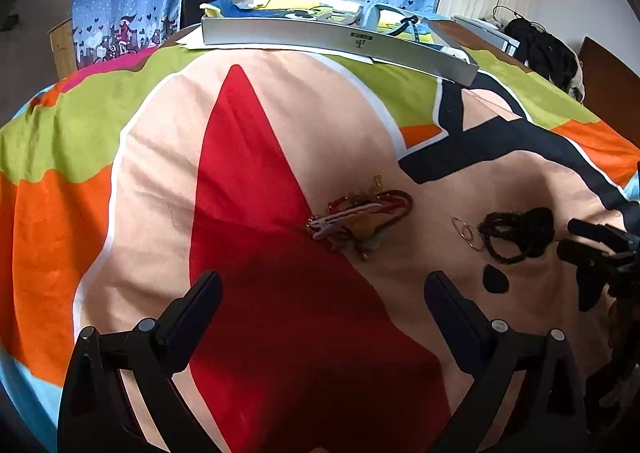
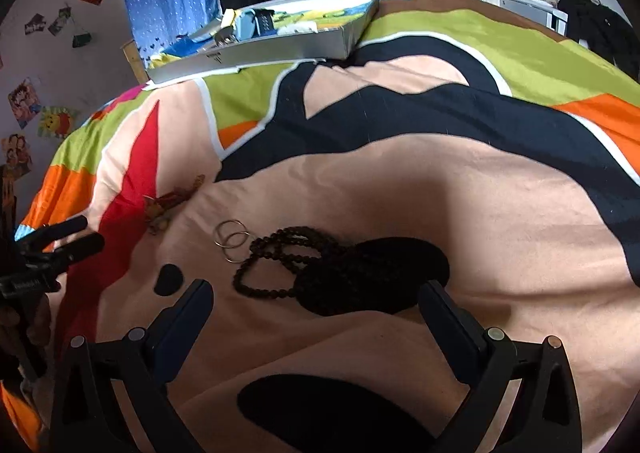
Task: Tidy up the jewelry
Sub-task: 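Grasp the silver hairpin with the left tool while the right tool grasps a bead bracelet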
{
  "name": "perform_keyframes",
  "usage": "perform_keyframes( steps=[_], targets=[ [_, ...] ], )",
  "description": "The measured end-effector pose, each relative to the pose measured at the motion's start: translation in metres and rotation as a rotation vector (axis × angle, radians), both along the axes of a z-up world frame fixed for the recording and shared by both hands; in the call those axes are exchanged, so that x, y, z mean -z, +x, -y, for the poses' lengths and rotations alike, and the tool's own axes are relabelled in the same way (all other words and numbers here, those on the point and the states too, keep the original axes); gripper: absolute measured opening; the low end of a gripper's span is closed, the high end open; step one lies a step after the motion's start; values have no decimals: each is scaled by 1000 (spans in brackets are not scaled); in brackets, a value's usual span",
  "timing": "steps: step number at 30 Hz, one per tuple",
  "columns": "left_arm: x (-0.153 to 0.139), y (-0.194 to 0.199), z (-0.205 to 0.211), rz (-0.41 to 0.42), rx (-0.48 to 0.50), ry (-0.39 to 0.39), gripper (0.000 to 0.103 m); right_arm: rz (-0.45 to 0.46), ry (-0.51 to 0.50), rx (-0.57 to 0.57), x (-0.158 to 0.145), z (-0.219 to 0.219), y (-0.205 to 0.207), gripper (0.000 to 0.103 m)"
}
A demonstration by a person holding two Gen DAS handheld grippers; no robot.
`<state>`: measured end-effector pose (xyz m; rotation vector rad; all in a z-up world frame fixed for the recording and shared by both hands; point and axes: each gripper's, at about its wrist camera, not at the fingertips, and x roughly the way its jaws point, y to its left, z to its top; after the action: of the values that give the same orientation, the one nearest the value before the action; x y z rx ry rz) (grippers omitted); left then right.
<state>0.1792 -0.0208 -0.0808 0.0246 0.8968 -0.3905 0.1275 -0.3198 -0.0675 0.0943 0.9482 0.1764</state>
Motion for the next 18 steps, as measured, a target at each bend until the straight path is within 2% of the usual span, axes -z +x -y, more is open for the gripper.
perform_keyframes(
  steps=[4,8,9,10,13,18],
  targets=[
    [1,10,-4,-4,11,-1,91,-13,-4,12,7,2,6,103],
    [2,22,-4,-15,32,16,67,8,-19,27,9,1,16,102],
    [1,27,-3,-13,49,25,64,9,-21,25,9,-1,19,97],
    [0,30,-1,-6,63,32,63,7,-23,21,10,-3,22,90],
    [2,38,5,5,112,53,61,-19,-43,2,18,-12,31,80],
    [12,51,18,3,184,91,51,-38,-58,11,25,-14,35,79]
  ],
)
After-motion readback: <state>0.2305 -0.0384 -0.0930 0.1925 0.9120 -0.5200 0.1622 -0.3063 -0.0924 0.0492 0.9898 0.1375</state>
